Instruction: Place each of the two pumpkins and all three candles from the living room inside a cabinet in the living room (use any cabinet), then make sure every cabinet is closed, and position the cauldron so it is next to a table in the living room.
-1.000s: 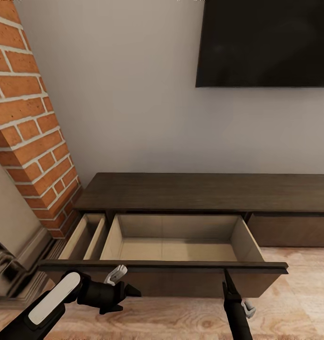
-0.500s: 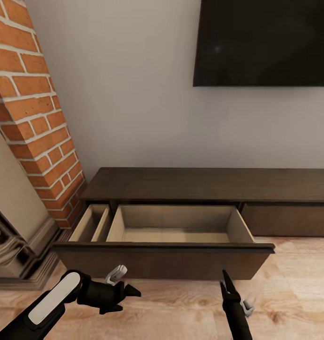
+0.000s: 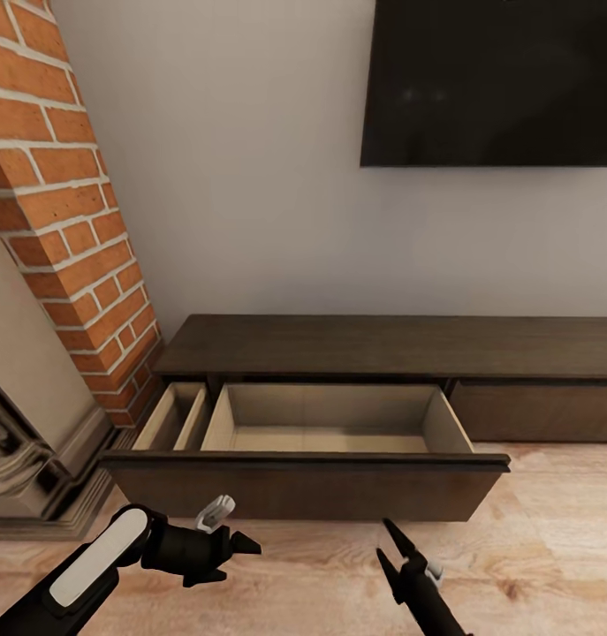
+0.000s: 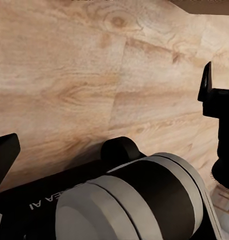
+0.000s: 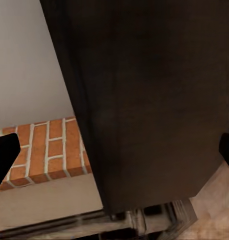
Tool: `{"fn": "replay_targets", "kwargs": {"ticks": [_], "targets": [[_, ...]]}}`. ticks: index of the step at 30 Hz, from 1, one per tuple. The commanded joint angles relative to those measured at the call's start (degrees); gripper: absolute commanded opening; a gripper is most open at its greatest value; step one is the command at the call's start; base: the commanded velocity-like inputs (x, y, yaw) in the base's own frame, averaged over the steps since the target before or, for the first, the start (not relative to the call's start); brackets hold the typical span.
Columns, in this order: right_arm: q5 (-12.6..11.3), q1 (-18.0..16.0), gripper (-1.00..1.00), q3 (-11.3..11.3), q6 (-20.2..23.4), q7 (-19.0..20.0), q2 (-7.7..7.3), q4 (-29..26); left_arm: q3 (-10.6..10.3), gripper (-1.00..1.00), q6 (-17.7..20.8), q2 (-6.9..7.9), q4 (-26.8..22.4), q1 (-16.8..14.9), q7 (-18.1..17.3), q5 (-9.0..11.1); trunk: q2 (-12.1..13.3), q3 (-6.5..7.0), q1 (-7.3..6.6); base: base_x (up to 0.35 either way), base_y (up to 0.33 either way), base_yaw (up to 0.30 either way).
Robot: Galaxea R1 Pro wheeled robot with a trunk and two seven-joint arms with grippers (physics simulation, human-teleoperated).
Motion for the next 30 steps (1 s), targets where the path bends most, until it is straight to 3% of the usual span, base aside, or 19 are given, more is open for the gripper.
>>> {"fn": "replay_targets", "kwargs": {"ticks": [1, 3, 6, 9, 14, 30], "targets": [[1.06, -0.03, 1.00, 0.28, 1.74, 0.12, -0.50, 0.11, -0.07, 1.00, -0.04, 0.06, -0.04, -0.04, 0.60, 0.56, 0.39, 0.14, -0.24, 0.000, 0.000, 0.000], [4.25, -0.03, 1.00, 0.29, 3.84, 0.16, -2.16, 0.42, -0.01, 1.00, -0.12, 0.07, -0.03, -0.04, 0.84, 0.52, 1.20, 0.49, -0.68, 0.000, 0.000, 0.000], [7.57, -0.03, 1.00, 0.29, 6.93, 0.17, -5.94, 1.28, 0.06, 1.00, -0.25, 0.07, -0.02, -0.04, 1.22, 0.17, 2.40, 1.03, -1.33, 0.000, 0.000, 0.000], [8.42, -0.03, 1.00, 0.34, 8.50, 0.31, -6.94, 3.00, 0.13, 1.00, -0.31, 0.07, 0.00, -0.04, 1.38, -0.11, 3.60, 1.57, -1.99, 0.000, 0.000, 0.000], [10.44, -0.03, 1.00, 0.34, 9.20, 0.80, -7.27, 7.11, 0.16, 1.00, -0.38, 0.07, -0.01, -0.04, 1.52, -0.36, 5.61, 2.47, -3.09, 0.000, 0.000, 0.000], [16.21, -0.03, 1.00, 0.30, 6.72, 2.39, -7.10, 6.79, -0.10, 1.00, -0.42, -0.35, 0.00, -0.04, 5.48, -0.17, 12.03, 5.34, -6.61, 0.000, 0.000, 0.000]]}}
